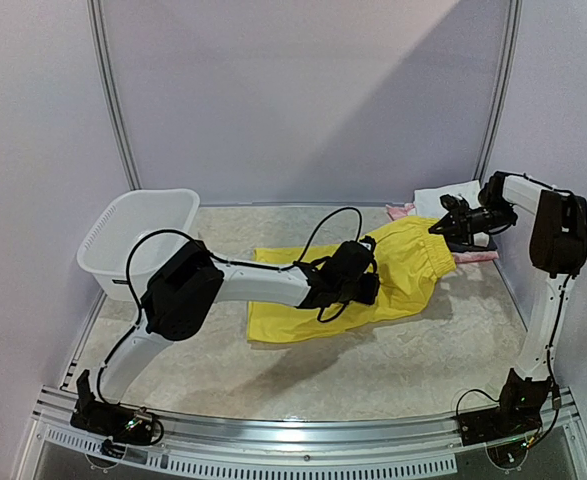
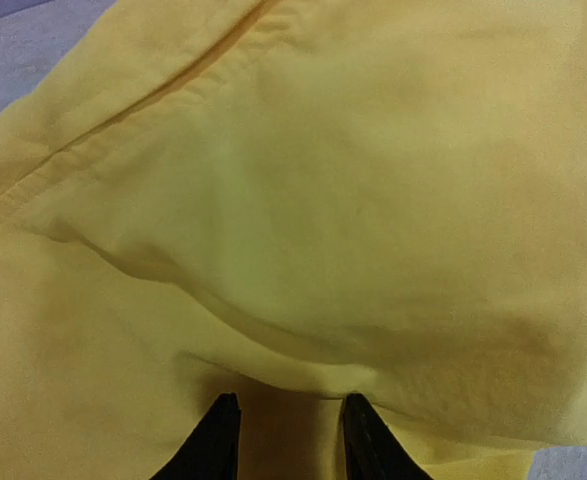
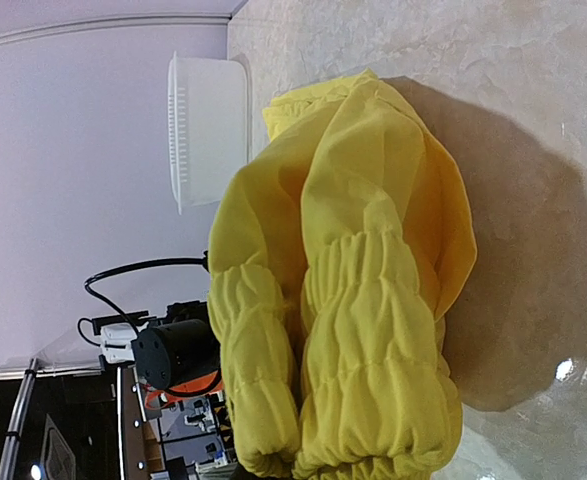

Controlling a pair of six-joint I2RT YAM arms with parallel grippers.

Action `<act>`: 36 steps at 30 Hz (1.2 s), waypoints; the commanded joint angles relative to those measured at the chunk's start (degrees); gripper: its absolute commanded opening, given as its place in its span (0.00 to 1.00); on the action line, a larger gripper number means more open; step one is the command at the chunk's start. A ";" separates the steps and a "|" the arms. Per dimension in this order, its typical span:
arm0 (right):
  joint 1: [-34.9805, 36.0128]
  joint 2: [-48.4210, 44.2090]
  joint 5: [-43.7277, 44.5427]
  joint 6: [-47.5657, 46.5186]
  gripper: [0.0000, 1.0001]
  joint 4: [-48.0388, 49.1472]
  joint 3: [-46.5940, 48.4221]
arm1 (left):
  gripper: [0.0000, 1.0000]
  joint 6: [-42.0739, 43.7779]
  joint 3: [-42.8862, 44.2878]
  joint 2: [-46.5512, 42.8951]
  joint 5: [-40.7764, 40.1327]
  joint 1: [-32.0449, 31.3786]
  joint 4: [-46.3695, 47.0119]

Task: Fold and stack the mixed laundry pile
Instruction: Fold the rectangle-folded shorts at the center of the board.

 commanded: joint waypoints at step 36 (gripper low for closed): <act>14.79 -8.70 18.07 45.10 0.00 26.97 -0.14 | 0.44 1.05 -34.05 -25.62 -14.31 7.48 -8.22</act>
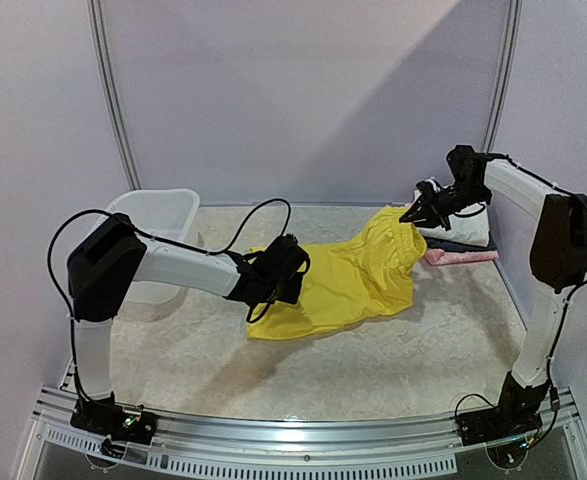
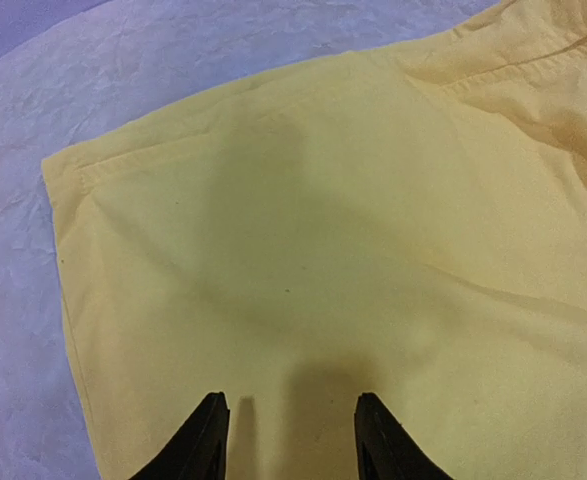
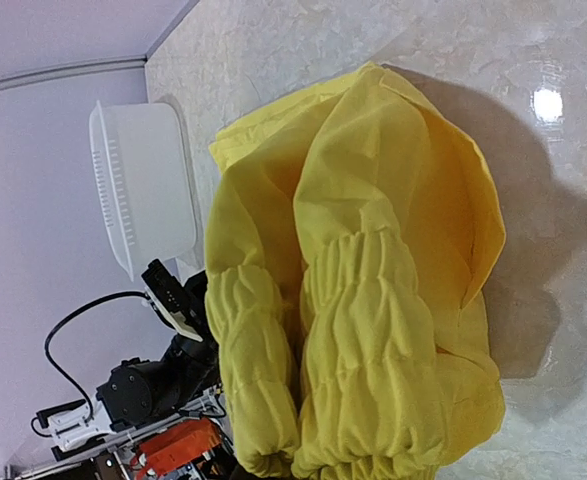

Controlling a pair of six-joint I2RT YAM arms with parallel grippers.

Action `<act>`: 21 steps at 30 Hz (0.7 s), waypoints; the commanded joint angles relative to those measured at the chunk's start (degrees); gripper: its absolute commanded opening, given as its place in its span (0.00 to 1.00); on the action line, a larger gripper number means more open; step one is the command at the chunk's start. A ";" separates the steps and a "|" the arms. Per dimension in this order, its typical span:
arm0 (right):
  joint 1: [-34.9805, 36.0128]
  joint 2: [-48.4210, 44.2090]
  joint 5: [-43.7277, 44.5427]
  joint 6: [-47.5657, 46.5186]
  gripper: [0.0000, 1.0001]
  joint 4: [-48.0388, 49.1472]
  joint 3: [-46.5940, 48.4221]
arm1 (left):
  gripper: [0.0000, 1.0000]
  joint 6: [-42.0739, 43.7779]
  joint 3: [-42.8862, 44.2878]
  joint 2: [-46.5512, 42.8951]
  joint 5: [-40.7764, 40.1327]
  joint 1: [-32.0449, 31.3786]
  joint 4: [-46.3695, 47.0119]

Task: Fold and stack the mixed laundry pile
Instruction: Fold the rectangle-folded shorts at the center of the board.

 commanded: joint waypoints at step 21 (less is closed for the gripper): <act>12.41 10.96 2.40 22.41 0.00 22.20 9.11 | 0.51 -20.86 -15.24 -14.13 -10.99 7.73 -4.71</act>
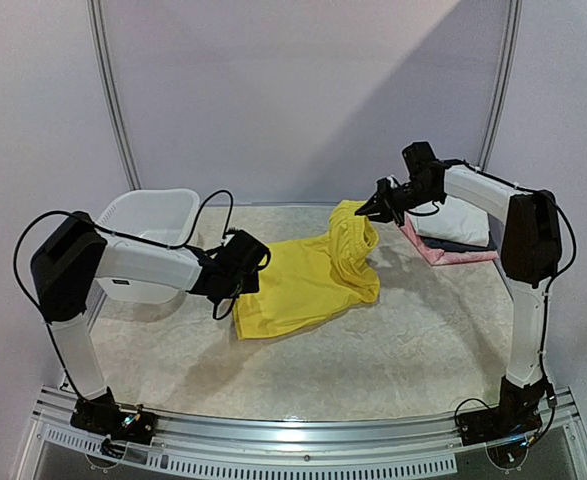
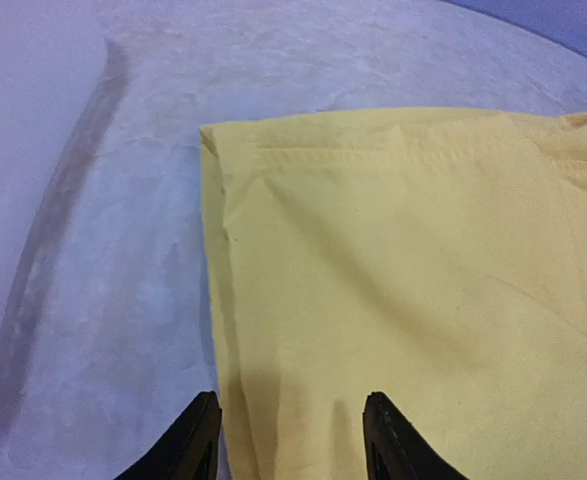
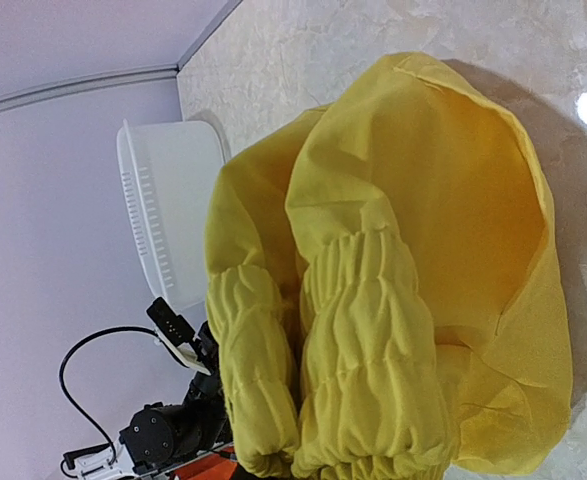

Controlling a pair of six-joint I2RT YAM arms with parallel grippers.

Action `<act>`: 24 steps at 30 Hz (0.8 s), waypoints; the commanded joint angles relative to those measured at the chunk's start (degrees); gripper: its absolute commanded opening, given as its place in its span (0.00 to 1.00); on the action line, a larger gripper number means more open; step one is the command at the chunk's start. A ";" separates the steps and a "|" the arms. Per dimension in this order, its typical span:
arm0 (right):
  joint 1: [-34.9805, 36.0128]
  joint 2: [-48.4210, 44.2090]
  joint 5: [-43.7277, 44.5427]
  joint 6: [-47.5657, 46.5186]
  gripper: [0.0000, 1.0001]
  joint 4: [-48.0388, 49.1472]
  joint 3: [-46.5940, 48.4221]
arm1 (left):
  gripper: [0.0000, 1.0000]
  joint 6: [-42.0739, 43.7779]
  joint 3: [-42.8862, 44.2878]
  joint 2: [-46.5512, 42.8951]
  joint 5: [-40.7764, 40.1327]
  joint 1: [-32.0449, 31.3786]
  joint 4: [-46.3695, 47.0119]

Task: Fold and stack the mixed laundry pile
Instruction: Fold the rectangle-folded shorts at the center of the board.

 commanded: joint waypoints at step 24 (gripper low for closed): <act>9.01 2.82 7.31 -4.55 0.00 1.69 10.43 | 0.50 -10.61 -0.99 4.73 7.88 5.84 -5.18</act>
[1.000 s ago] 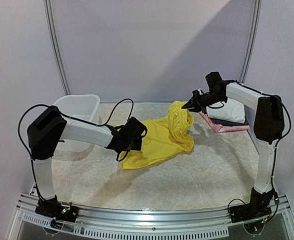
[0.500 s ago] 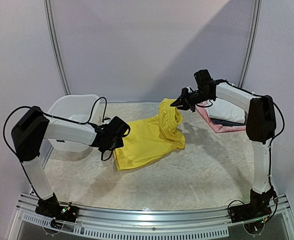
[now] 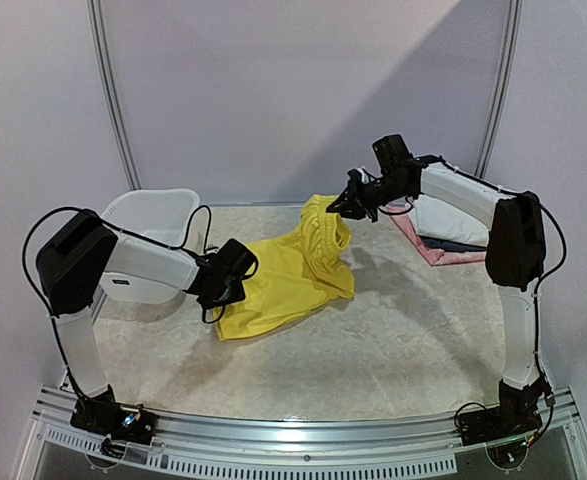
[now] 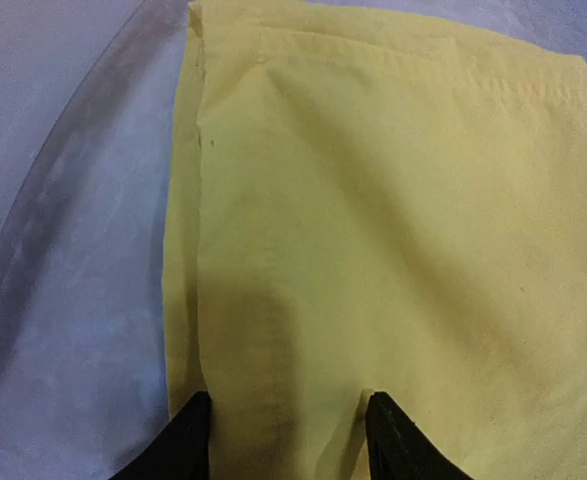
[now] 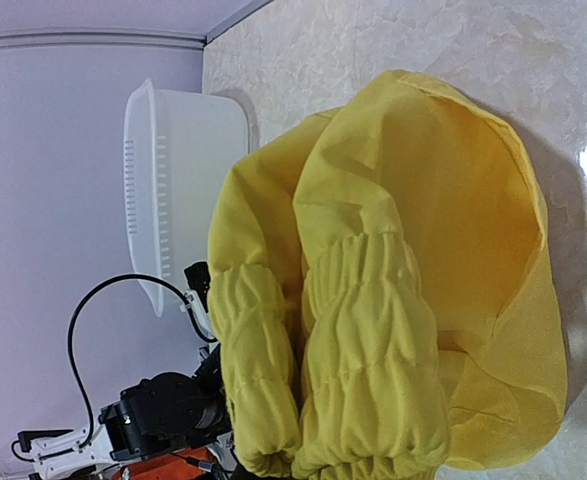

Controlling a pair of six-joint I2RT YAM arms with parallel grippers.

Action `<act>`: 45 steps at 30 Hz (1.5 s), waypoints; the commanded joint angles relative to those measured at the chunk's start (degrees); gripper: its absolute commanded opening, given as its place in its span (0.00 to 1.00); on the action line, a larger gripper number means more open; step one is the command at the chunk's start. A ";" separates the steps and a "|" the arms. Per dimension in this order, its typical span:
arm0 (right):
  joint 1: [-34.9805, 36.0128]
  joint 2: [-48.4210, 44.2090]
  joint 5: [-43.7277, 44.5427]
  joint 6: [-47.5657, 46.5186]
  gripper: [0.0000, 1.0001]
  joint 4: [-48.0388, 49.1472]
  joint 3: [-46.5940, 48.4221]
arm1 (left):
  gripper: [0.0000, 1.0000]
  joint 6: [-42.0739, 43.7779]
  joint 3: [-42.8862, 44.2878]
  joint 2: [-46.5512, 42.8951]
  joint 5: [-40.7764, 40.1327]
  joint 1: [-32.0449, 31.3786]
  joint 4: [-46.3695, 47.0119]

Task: Fold and stack the mixed laundry pile
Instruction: Fold the rectangle-folded shorts at the center of the board.

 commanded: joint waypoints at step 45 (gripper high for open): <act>-17.20 -14.05 -1.31 -14.13 0.00 -10.39 -8.07 | 0.09 5.12 36.16 30.12 27.49 -6.13 37.91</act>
